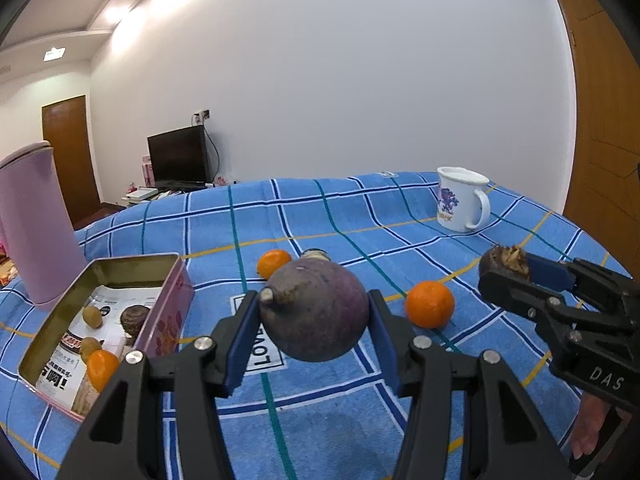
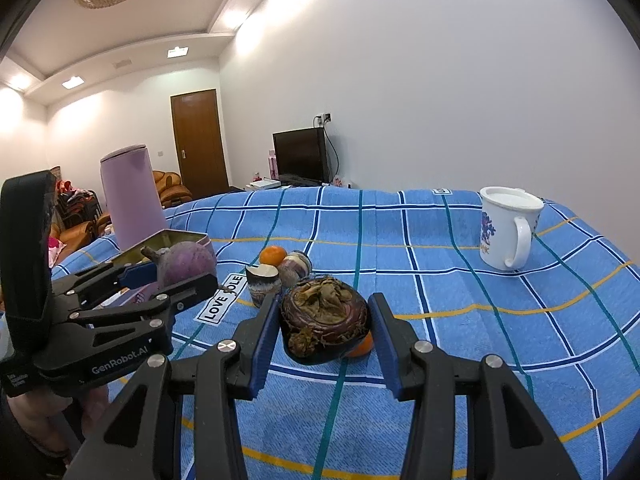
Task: Organize fruits
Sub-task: 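Lift and carry the brown fruit and purple turnip toward the pink tin with both tools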
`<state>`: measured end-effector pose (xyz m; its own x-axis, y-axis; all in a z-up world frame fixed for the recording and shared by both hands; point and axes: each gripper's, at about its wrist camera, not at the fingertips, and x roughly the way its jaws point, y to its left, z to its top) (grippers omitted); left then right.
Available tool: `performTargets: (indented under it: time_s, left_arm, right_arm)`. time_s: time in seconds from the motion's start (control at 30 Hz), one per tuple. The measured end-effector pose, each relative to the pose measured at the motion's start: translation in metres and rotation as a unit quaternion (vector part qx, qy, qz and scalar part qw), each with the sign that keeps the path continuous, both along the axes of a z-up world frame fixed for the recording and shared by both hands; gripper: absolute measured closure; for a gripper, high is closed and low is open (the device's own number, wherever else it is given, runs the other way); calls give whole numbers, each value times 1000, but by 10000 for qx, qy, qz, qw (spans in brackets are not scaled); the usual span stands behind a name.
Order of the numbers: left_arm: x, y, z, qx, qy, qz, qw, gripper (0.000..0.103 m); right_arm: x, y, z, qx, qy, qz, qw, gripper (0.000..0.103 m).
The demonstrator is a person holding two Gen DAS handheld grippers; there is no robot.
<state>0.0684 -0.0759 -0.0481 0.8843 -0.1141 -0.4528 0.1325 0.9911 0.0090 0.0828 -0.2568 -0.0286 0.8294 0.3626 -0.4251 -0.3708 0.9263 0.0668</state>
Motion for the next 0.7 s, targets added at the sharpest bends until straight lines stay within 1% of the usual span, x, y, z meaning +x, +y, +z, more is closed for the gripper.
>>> performTargets:
  time_s: [0.27, 0.7]
  left_arm:
    - [-1, 9, 0, -12, 103, 123, 9999, 48]
    - [-7, 42, 7, -17, 180, 466, 9987, 48]
  right_arm:
    - [1, 6, 8, -30, -24, 87, 10000, 56]
    - [-1, 37, 29, -143, -140, 469, 9987, 56]
